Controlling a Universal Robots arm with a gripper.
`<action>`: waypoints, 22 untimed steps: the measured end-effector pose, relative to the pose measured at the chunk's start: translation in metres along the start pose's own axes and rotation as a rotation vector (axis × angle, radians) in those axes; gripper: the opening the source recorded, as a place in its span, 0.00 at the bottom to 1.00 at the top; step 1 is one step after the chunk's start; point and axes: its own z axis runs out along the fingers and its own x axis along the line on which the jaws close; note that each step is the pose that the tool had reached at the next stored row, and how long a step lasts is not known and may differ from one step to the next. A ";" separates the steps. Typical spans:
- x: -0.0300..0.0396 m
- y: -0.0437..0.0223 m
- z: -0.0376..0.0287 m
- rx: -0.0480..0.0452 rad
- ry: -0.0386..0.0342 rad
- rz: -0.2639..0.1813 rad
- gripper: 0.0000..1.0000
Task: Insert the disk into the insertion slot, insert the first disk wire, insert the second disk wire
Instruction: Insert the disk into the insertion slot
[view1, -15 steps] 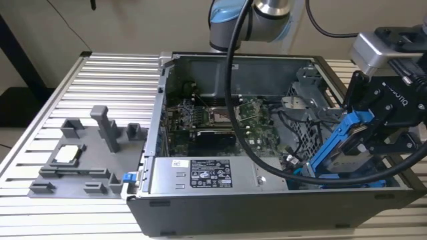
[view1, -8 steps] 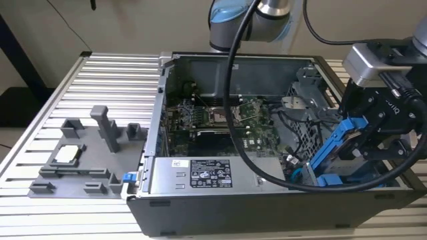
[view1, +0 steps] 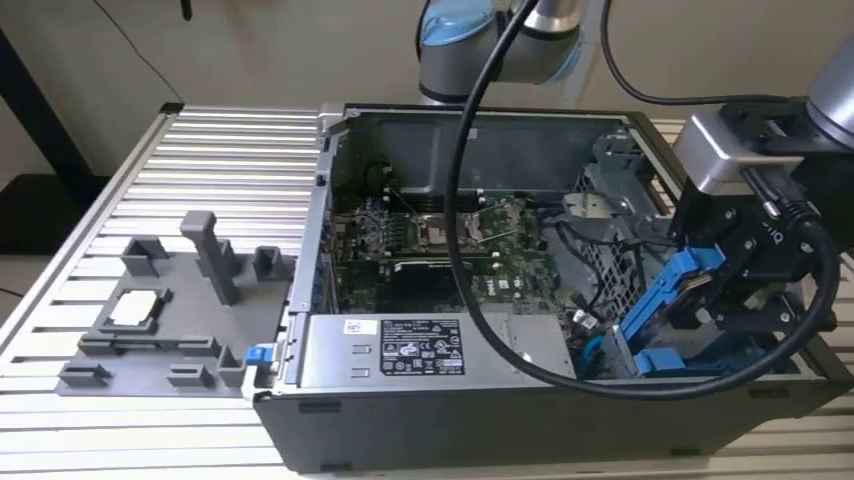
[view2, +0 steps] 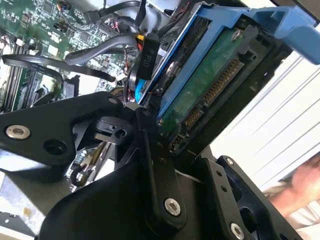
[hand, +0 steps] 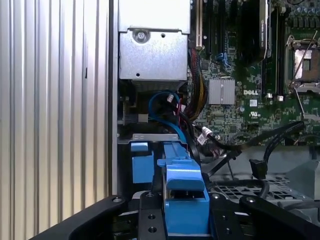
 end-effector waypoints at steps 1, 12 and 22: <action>0.0000 0.0000 0.0000 0.0000 0.0001 0.000 0.33; 0.0001 -0.0001 0.0004 0.0000 -0.0004 0.000 0.40; -0.0021 0.0013 -0.0264 0.0003 -0.0005 0.000 0.40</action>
